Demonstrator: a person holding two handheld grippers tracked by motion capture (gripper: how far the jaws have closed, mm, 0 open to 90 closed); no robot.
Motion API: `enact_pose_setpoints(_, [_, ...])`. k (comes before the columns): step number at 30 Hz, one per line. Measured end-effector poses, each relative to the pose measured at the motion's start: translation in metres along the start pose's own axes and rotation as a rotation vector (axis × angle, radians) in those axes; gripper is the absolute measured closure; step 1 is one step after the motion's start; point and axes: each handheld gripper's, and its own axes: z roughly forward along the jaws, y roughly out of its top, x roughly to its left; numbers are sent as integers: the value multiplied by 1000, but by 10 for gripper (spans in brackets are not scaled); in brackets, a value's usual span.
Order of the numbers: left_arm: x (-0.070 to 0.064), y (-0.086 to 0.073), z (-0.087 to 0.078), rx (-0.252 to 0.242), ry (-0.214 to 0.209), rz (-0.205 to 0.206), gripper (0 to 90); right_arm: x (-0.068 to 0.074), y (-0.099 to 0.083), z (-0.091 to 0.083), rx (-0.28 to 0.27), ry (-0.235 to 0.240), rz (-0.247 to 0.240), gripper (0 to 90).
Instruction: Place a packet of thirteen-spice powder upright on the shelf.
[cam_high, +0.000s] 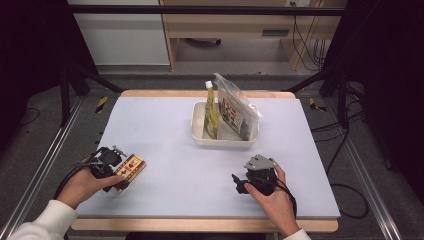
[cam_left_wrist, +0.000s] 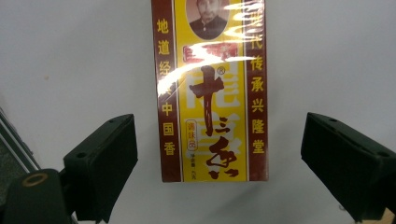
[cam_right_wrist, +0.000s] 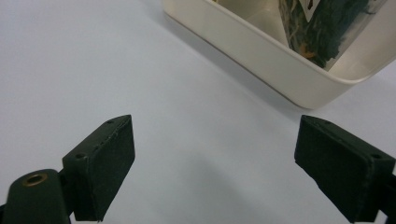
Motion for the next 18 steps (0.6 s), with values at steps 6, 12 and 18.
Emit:
enact_pose_setpoints(6, [7, -3, 10, 23, -11, -16, 114, 3, 0, 2, 15, 1, -17, 125])
enact_pose_setpoints(12, [7, -3, 13, 24, -16, -15, 148, 3, 0, 3, 21, 3, -19, 125])
enact_pose_setpoints(18, [6, -2, 17, 31, -18, -13, 229, 4, 0, 4, 31, 5, -28, 125])
